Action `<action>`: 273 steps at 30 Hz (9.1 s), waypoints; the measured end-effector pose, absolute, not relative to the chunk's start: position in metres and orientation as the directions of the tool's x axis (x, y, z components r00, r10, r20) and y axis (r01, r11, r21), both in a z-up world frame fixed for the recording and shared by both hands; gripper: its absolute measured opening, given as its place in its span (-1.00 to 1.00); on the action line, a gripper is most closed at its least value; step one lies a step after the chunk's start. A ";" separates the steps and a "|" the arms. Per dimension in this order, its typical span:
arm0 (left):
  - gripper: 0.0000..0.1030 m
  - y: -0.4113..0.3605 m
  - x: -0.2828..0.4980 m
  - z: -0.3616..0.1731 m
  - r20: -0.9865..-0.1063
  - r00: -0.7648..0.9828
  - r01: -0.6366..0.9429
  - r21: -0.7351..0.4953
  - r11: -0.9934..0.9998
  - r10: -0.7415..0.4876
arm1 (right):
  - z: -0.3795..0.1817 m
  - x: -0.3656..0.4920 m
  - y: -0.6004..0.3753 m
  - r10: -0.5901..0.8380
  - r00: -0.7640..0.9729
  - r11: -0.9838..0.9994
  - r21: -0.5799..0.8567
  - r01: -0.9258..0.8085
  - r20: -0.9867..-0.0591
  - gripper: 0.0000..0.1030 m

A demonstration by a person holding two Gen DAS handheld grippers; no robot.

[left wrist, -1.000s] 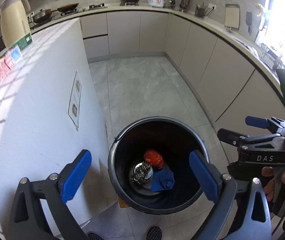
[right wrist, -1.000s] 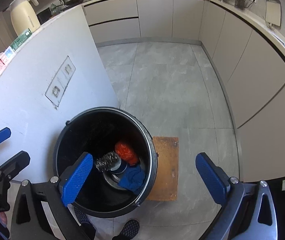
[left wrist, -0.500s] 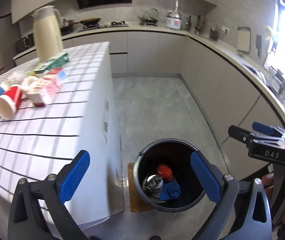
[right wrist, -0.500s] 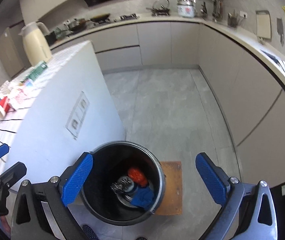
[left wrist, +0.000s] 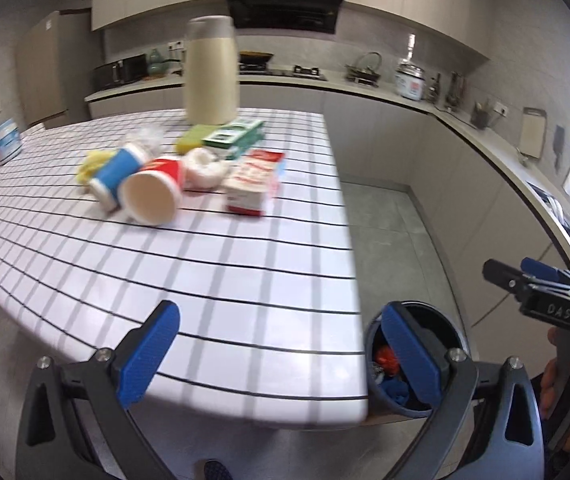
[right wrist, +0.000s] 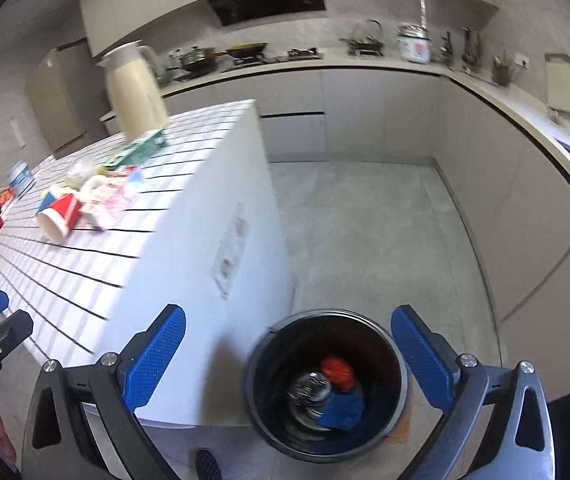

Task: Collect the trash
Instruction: 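Move both tools back to the island toward the paper cups, then grasp the blue paper cup with the left tool while the right tool grasps the milk carton, then carry the blue cup and milk carton over the black bin and release both, then move both tools back to the island toward the red cup and yellow cloth, then grasp the red paper cup with the right tool while the left tool grasps the yellow cloth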

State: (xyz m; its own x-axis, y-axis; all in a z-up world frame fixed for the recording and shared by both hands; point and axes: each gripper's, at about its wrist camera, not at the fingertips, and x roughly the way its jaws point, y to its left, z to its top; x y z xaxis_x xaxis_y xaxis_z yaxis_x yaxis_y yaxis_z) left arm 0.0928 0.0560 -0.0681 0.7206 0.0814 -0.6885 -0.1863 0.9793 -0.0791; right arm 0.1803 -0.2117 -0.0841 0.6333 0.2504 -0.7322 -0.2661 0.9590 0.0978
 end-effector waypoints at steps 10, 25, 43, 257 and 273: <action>0.97 0.173 0.083 -0.065 -0.653 0.747 -0.222 -0.066 0.973 0.126 | -0.066 0.168 -0.073 0.281 0.658 0.932 0.037 -0.359 -0.699 1.00; 0.75 0.286 0.139 -0.094 -0.683 0.727 -0.167 -0.068 0.984 0.076 | -0.084 0.199 0.056 0.278 0.635 0.935 0.052 -0.351 -0.721 0.65; 0.62 0.303 0.234 -0.111 -0.710 0.704 -0.047 -0.064 0.997 -0.012 | -0.129 0.297 0.086 0.224 0.568 0.962 0.085 -0.261 -0.792 0.33; 0.95 0.325 0.128 -0.105 -0.724 0.683 -0.253 -0.113 0.961 0.095 | -0.118 0.234 0.129 0.414 0.520 0.862 0.137 -0.489 -0.747 0.35; 0.67 0.342 0.197 -0.117 -0.723 0.689 -0.200 -0.131 0.971 0.044 | -0.122 0.272 0.166 0.449 0.526 0.850 0.162 -0.501 -0.722 -0.91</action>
State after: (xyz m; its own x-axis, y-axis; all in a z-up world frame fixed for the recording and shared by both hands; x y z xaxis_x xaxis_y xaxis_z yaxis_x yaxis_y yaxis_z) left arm 0.1971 0.3422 -0.1168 0.6890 0.0444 -0.7234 -0.1998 0.9711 -0.1306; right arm 0.2718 0.1661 -0.1218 0.5264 0.4485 -0.7223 -0.5014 0.8498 0.1624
